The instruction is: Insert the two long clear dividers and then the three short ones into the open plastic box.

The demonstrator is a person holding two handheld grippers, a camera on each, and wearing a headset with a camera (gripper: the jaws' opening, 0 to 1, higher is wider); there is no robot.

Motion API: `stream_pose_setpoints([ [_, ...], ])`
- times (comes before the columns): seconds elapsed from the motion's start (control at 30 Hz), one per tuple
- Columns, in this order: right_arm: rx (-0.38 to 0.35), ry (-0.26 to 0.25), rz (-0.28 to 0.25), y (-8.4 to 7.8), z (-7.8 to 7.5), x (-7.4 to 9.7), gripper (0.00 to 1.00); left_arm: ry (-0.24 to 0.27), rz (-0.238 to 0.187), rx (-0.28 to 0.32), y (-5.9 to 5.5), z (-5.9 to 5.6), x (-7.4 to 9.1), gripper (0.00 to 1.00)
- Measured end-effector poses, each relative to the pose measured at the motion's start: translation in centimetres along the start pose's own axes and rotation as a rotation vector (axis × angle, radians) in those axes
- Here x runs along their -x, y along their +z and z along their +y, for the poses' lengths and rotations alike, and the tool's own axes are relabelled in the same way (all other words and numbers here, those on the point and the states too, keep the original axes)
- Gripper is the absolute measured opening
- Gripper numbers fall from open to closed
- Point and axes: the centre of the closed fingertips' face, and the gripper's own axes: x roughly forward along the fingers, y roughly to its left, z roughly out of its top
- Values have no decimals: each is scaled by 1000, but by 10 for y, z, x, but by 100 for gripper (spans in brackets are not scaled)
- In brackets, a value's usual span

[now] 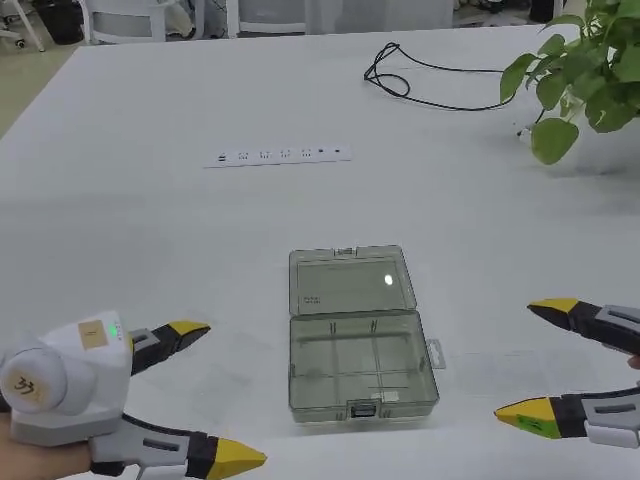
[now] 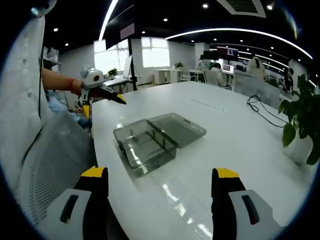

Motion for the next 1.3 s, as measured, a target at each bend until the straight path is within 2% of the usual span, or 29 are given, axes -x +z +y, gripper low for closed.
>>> stream_pose_setpoints([
  [0.5, -7, -6, -11, 2, -1, -1, 85, 42, 14, 19, 1, 16, 7, 100],
  [0.8, -13, -8, -18, 3, -1, -1, 85, 89, 25, 67, 0, 31, 13, 97],
  [1.17, -24, -13, -27, 4, -1, -2, 85, 139, 55, 138, -10, 52, 19, 90],
  [1.3, -28, -13, -29, 4, 0, -3, 85, 160, 82, 172, -16, 60, 22, 86],
])
